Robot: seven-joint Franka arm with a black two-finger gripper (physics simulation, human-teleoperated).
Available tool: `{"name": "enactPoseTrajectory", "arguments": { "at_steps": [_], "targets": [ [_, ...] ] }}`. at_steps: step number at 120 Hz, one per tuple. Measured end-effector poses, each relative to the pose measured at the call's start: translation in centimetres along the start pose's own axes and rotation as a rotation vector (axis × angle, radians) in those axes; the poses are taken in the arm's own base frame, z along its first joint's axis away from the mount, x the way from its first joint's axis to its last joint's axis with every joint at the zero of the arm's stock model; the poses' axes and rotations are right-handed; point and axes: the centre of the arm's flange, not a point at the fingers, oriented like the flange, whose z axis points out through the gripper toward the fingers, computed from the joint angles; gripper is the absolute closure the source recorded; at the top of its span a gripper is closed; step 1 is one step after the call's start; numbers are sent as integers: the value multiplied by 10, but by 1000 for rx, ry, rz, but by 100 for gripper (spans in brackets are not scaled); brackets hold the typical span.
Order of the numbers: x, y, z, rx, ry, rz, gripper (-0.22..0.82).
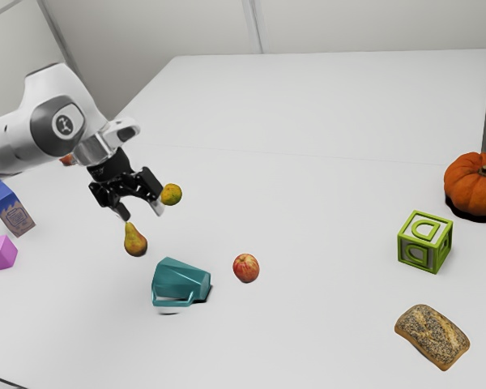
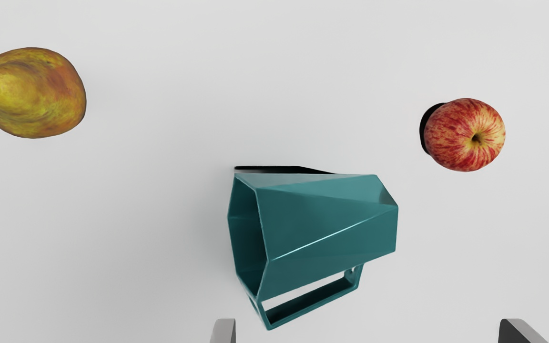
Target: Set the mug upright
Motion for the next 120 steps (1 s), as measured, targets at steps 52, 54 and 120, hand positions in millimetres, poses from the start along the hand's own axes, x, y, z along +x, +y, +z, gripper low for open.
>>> {"name": "enactPoseTrajectory", "arguments": {
  "at_steps": [52, 54, 120],
  "targets": [
    [-19, -43, 77, -146, 49, -103, 0],
    [-20, -45, 78, -148, 50, -103, 0],
    [-17, -65, 130, -277, 69, -49, 0]
  ]
}}
